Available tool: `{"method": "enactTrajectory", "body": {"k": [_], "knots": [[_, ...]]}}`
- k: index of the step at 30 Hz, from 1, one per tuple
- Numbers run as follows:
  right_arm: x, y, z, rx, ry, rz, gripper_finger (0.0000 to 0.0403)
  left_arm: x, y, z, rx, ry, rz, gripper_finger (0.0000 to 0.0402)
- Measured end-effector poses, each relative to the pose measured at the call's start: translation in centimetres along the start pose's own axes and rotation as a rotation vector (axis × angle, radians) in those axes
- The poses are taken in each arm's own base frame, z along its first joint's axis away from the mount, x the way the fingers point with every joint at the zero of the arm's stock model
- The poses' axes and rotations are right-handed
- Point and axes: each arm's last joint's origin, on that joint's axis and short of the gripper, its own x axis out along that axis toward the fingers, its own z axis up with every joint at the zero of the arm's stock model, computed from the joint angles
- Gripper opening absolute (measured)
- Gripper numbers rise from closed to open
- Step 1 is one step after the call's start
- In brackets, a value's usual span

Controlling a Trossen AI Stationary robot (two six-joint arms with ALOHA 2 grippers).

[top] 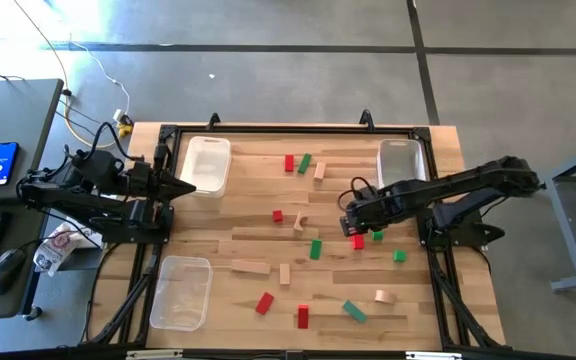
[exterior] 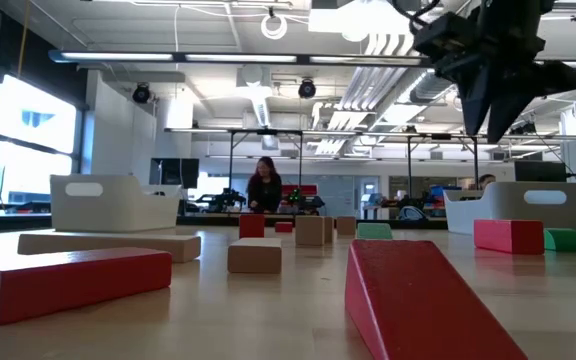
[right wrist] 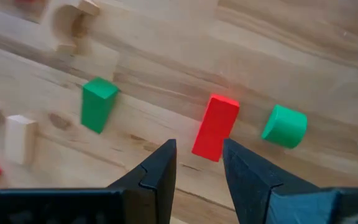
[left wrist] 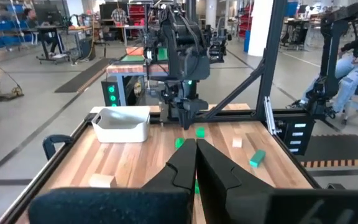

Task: Sort & place blocks by color
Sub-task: Put the red block into the gray bin

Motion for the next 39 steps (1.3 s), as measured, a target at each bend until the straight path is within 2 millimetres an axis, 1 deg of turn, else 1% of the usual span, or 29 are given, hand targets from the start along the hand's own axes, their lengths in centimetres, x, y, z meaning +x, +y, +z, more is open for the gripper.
{"method": "enactTrajectory", "body": {"k": [10,14,22,28,33,39], "knots": [[2.8,0.6,-0.3,-0.022,0.059,-0.135,0.0182,0.0,0.0,-0.1,-0.003,0.011,0.0,0.0],[4.0,0.9,-0.4,-0.025,0.066,-0.187,0.0198,0.0,0.0,-0.1,-0.003,0.011,0.0,0.0001],[6.6,1.3,-0.6,-0.036,0.101,-0.287,0.0202,0.0,0.0,-0.1,0.0,0.011,0.0,0.0],[8.1,1.6,-0.7,-0.034,0.131,-0.316,0.0202,0.0,0.0,-0.1,0.0,0.011,0.0,0.0],[8.4,2.1,-0.7,-0.038,0.124,-0.268,0.0202,0.0,0.0,-0.1,0.0,0.011,0.0,0.0],[8.4,2.2,-0.6,-0.034,0.111,-0.262,0.0202,0.0,0.0,-0.1,0.0,0.01,0.0,0.0]]}}
